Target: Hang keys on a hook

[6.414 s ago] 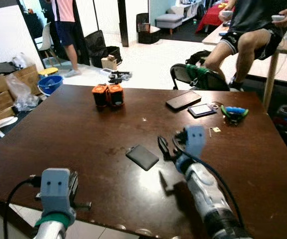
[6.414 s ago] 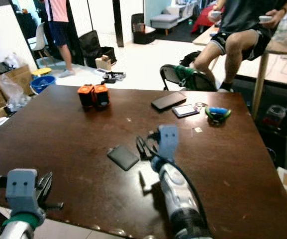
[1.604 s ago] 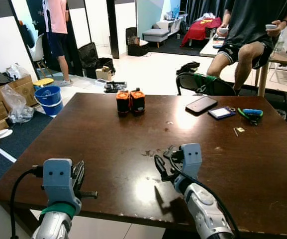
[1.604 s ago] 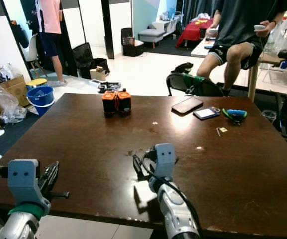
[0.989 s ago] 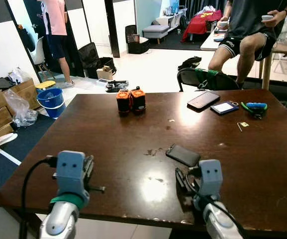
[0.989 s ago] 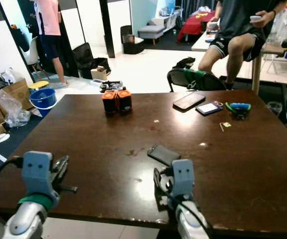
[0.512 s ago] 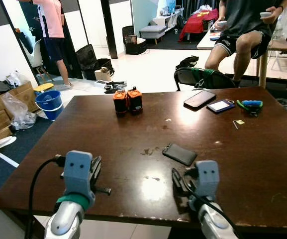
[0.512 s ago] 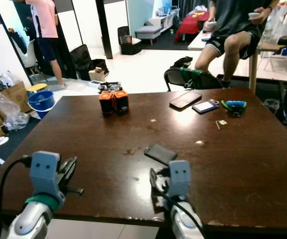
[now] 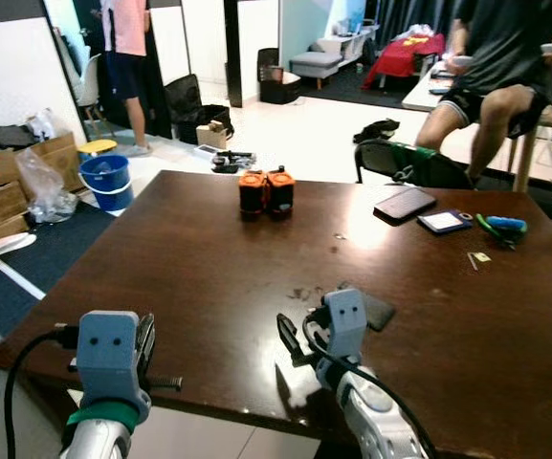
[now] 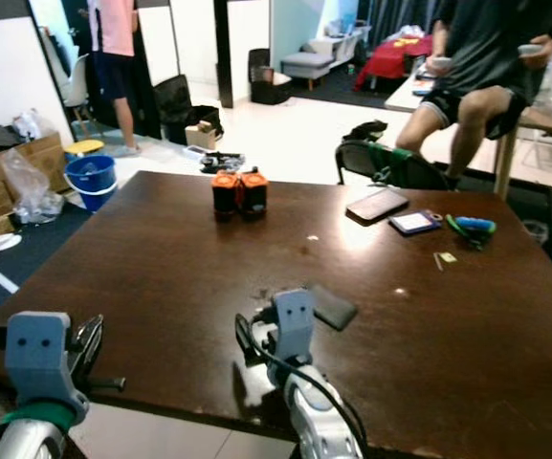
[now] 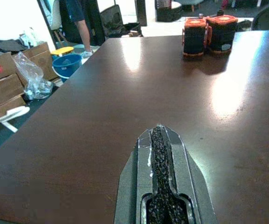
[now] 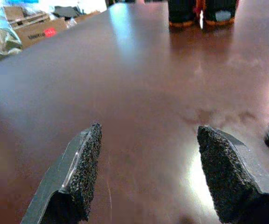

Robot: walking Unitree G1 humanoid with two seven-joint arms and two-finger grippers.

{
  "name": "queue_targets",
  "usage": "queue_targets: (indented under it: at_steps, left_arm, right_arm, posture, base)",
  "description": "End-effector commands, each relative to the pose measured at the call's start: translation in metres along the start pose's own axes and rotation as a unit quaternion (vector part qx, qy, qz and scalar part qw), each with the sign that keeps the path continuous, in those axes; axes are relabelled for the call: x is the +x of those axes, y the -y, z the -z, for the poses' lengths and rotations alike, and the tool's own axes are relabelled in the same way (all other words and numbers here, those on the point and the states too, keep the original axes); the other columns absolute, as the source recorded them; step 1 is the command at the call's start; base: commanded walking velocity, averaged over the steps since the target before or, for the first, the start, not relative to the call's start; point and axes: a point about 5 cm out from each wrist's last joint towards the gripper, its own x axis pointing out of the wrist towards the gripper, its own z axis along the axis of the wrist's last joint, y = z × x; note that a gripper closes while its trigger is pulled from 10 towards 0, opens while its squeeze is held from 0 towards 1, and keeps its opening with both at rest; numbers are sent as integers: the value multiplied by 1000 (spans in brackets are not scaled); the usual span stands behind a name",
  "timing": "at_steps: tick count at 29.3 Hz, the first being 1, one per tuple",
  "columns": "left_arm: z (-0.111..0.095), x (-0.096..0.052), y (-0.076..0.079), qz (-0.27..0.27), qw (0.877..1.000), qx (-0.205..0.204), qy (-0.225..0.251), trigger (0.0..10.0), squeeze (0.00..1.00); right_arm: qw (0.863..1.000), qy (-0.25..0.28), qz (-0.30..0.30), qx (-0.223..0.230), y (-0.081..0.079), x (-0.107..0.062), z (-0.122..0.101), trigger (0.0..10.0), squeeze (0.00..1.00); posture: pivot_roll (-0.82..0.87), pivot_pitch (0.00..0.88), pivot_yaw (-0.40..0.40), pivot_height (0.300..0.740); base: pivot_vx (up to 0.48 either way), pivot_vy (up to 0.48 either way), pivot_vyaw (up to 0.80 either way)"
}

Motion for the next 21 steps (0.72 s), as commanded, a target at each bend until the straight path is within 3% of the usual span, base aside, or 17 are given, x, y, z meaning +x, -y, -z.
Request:
queue_targets:
  at_steps: [1, 5, 7, 9, 12, 14, 21]
  left_arm:
    - [-7, -1, 0, 3, 1000, 10, 4, 10000, 0]
    - [-10, 0, -2, -3, 1000, 3, 10, 10000, 0]
    - [-5, 2, -4, -5, 1000, -1, 8, 10000, 0]
    - [14, 9, -8, -28, 1000, -12, -6, 10000, 0]
    - [17, 14, -6, -32, 999, -10, -6, 10000, 0]
    - [14, 23, 1, -2, 1000, -13, -3, 10000, 0]
    - [12, 22, -1, 11, 1000, -12, -8, 10000, 0]
  right_arm:
    - [1000, 2, 23, 10, 8, -1, 0, 10000, 0]
    - [999, 3, 40, 16, 14, -3, 0, 10000, 0]
    - [999, -1, 47, 18, 15, -5, 2, 10000, 0]
    - [997, -10, 69, 14, 20, -10, 8, 10000, 0]
    - [996, -9, 84, 8, 26, -14, 7, 10000, 0]
    - [994, -2, 111, 1, 43, -22, 6, 10000, 0]
    - [995, 11, 102, -4, 43, -29, 4, 10000, 0]
  posture:
    - [97, 4, 139, 740]
    - [97, 4, 139, 740]
    - [64, 3, 131, 740]
    - [22, 7, 112, 740]
    - [-10, 7, 133, 740]
    - [-24, 12, 162, 740]
    - [-17, 18, 159, 740]
  base:
    - [0, 0, 0]
    - [0, 0, 0]
    - [0, 0, 0]
    - [0, 0, 0]
    - [0, 0, 0]
    - [0, 0, 0]
    - [0, 0, 0]
